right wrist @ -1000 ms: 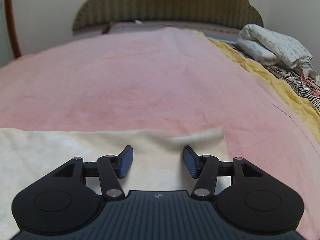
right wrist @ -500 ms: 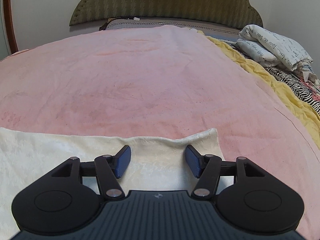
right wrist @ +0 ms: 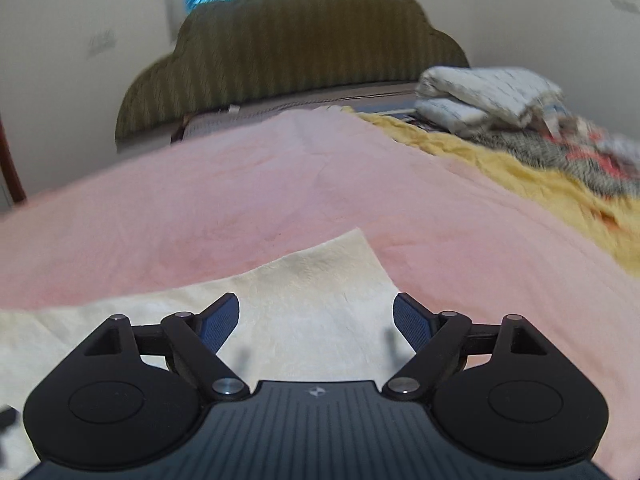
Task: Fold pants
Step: 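Grasp the folded cream pants edge with the right gripper and lift it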
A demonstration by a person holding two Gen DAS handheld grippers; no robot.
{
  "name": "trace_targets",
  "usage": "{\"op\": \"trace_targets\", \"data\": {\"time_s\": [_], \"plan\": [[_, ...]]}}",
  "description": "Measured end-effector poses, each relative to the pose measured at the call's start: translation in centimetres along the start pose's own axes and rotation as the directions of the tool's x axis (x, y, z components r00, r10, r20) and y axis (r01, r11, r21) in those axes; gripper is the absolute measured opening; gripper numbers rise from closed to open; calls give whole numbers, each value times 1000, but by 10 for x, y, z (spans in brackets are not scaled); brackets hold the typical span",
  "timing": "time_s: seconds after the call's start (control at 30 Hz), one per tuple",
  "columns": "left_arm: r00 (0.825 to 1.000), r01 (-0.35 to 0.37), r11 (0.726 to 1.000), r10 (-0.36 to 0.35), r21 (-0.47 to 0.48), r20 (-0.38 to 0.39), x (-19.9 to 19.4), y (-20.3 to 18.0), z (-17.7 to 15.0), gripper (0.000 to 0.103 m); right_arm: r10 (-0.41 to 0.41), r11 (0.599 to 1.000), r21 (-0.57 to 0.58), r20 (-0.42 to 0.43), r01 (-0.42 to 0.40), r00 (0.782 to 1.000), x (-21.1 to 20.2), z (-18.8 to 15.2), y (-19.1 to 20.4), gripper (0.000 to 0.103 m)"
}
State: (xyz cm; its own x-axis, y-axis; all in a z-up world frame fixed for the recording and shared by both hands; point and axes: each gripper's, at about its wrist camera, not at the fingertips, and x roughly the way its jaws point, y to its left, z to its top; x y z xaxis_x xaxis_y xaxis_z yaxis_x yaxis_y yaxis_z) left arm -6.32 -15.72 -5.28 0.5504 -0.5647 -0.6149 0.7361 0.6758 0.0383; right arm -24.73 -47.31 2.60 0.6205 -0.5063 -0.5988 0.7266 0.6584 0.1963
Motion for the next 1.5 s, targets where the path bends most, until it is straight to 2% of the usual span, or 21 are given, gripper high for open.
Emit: {"op": "trace_targets", "data": {"time_s": [0.1, 0.17, 0.27, 0.33, 0.4, 0.57, 0.67, 0.77, 0.93, 1.1, 1.13, 1.17, 1.2, 1.23, 1.3, 1.33, 1.5], "plan": [[1000, 0, 1000, 0, 0, 0, 0, 0, 0, 103, 108, 974, 201, -5, -105, 994, -17, -11, -32, 85], [1000, 0, 1000, 0, 0, 0, 0, 0, 0, 103, 191, 926, 333, -1, -180, 982, -24, -23, -50, 85], [1000, 0, 1000, 0, 0, 0, 0, 0, 0, 103, 258, 854, 466, 3, -230, 966, -28, -43, -67, 85], [1000, 0, 1000, 0, 0, 0, 0, 0, 0, 103, 303, 809, 529, -4, -255, 953, -27, -57, -72, 85], [1000, 0, 1000, 0, 0, 0, 0, 0, 0, 103, 371, 745, 593, 9, -304, 928, -23, -70, -76, 84], [1000, 0, 1000, 0, -1, -1, 0, 0, 0, 103, 436, 707, 604, 37, -368, 899, -10, -68, -73, 85], [1000, 0, 1000, 0, -1, -1, 0, 0, 0, 103, 424, 713, 586, 76, -385, 902, 1, -65, -67, 85], [1000, 0, 1000, 0, -1, -1, 0, 0, 0, 103, 393, 741, 546, 120, -391, 912, 16, -59, -61, 85], [1000, 0, 1000, 0, -1, -1, 0, 0, 0, 103, 302, 847, 437, 76, -303, 950, 43, -40, -44, 85], [1000, 0, 1000, 0, -1, -1, 0, 0, 0, 103, 290, 870, 396, 70, -294, 954, 61, -28, -41, 84], [1000, 0, 1000, 0, -1, -1, 0, 0, 0, 103, 291, 874, 386, 70, -295, 954, 59, -29, -41, 81], [1000, 0, 1000, 0, -1, -1, 0, 0, 0, 103, 280, 879, 383, 71, -285, 957, 60, -30, -41, 56], [1000, 0, 1000, 0, -1, -1, 0, 0, 0, 103, 260, 885, 384, 61, -263, 964, 61, -32, -43, 20], [1000, 0, 1000, 0, -1, -1, 0, 0, 0, 103, 253, 877, 410, 52, -252, 966, 64, -35, -48, 11], [1000, 0, 1000, 0, -1, -1, 0, 0, 0, 103, 307, 811, 501, 73, -301, 949, 69, -42, -65, 8], [1000, 0, 1000, 0, -2, -1, 0, 0, 0, 103, 313, 803, 508, 85, -312, 946, 68, -43, -68, 8], [1000, 7, 1000, -7, -7, 1, -1, 2, 1, 103, 282, 852, 430, 106, -300, 954, 60, -39, -56, 6]]}}
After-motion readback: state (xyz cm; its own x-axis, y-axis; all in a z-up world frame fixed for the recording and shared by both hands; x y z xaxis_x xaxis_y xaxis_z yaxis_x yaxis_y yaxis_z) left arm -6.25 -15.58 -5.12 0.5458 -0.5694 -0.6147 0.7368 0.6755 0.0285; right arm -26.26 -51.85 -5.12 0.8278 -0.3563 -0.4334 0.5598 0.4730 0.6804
